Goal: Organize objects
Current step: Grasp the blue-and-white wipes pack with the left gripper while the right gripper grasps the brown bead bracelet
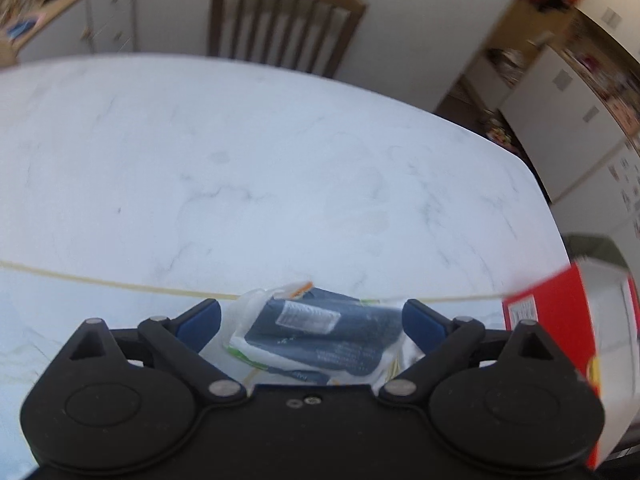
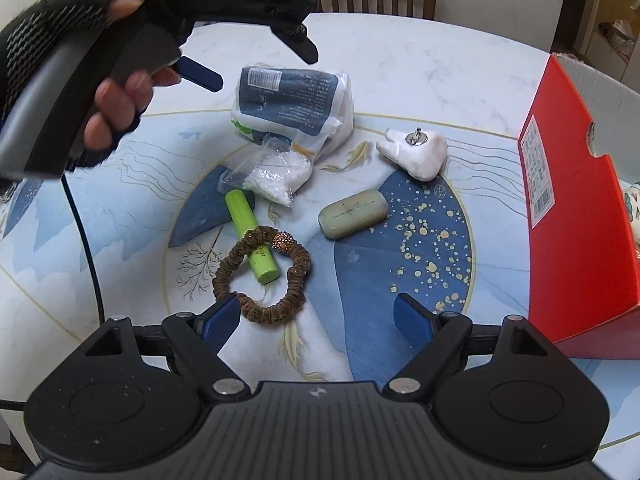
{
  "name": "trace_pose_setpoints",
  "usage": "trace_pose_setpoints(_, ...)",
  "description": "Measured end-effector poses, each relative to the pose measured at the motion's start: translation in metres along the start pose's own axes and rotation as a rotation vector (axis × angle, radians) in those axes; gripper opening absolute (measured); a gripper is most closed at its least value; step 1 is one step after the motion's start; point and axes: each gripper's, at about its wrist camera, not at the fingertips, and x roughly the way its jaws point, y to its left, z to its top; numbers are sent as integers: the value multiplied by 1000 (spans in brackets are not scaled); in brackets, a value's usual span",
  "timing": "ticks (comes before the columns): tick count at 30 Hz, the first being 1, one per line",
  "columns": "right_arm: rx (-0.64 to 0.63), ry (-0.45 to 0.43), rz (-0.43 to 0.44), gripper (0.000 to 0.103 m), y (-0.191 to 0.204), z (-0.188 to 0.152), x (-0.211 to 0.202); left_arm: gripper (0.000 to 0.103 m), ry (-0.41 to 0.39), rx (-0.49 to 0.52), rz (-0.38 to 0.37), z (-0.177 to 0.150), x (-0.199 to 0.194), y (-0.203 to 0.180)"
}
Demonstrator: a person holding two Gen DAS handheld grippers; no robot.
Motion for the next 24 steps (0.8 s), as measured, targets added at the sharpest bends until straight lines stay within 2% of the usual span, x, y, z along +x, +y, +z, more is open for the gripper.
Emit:
trace_pose_setpoints(4,3,15,-7,78,-1,0,9,94,53,-84,-1,4,16,5)
trace_pose_setpoints(13,-31,35,4,62,9,-1,22,92,72,-95,27,5,30,9)
trace_pose_setpoints(15,-41,29,4,59,12,1,24,80,90,-106,33,5,34,14)
trace_pose_setpoints(18,-61,26,7,55,17,4,26,80,104,-130,25,3,39,22)
trace_pose_setpoints(22,-71,28,23,51,20,6,28,77,91,-96,22,3,37,20)
trace_pose_setpoints(23,-70,26,33,45,21,6,28,73,88,-88,20,2,37,20)
trace_pose_setpoints(24,-68,25,46,42,21,5,28,65,84,-78,20,2,36,19)
